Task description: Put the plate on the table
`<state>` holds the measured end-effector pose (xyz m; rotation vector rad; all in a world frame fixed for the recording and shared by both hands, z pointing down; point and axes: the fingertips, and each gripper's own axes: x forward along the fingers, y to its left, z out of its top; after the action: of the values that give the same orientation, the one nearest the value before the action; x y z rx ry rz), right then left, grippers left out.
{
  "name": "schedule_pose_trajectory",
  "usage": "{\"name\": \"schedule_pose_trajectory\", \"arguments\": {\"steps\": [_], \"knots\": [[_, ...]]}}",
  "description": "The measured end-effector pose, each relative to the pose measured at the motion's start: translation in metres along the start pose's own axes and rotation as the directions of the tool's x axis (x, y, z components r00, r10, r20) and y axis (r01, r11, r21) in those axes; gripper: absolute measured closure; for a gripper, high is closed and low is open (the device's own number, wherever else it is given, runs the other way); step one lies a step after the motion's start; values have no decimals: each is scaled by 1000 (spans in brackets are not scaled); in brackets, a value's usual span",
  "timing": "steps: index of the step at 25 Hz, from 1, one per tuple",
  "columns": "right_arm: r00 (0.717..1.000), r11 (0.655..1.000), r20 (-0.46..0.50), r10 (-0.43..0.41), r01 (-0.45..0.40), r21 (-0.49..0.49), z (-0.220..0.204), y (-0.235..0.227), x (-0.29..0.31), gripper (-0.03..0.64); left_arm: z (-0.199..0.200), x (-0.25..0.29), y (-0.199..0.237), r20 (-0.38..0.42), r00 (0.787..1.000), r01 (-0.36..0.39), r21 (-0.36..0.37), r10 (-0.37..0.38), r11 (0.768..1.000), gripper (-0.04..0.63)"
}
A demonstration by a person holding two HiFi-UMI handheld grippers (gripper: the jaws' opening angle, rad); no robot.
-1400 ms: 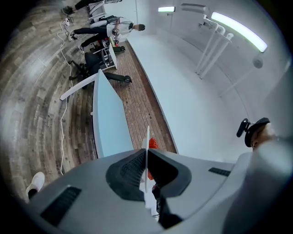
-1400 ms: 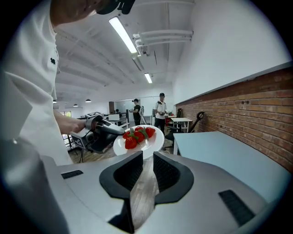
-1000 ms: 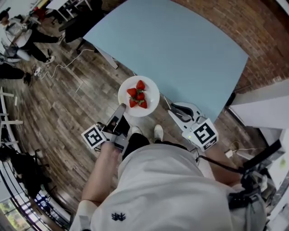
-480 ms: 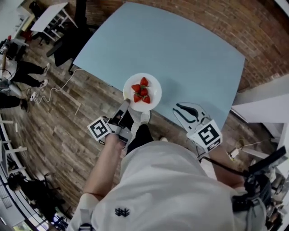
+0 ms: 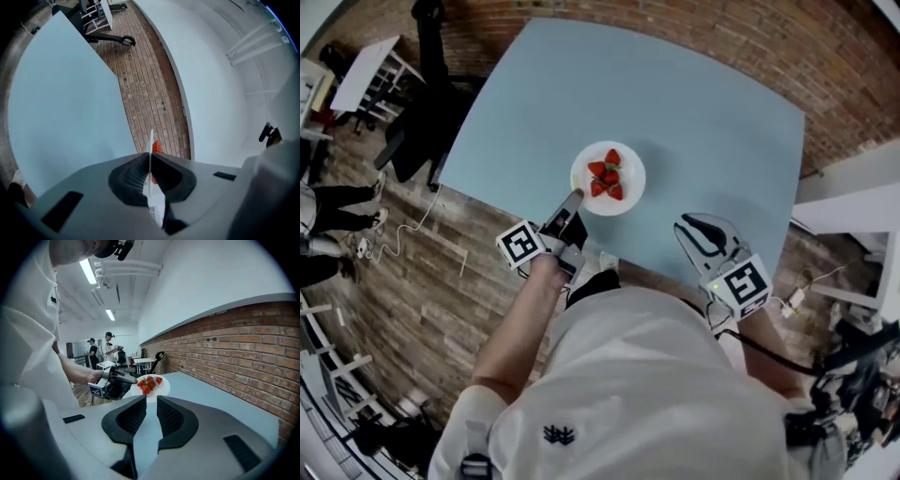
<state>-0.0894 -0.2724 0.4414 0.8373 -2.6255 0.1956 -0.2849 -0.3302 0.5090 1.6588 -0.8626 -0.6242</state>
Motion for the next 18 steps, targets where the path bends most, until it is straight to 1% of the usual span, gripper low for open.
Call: {"name": "schedule_pose_trajectory", "arguments": {"steps": [3, 6, 9, 14, 18], "knots": [[999, 999, -11, -47, 47, 23, 2, -14, 9, 560, 18, 27, 24, -30, 1000, -8, -11, 8, 1000, 584], [994, 994, -32, -103, 104, 45, 2, -29, 13, 560, 32, 52, 49, -57, 998, -42, -47, 39, 998, 584], [989, 987, -51, -142, 145, 68, 1, -38, 16, 560, 44, 71, 71, -83, 994, -78, -66, 72, 995, 584], [979, 979, -83, -185, 191, 73, -2, -49, 17, 560, 55, 104, 104, -121, 989, -98, -78, 88, 992, 584], [967, 963, -105, -230, 242, 118, -3, -57, 11, 560, 58, 128, 134, -149, 982, -129, -81, 116, 988, 584]]}}
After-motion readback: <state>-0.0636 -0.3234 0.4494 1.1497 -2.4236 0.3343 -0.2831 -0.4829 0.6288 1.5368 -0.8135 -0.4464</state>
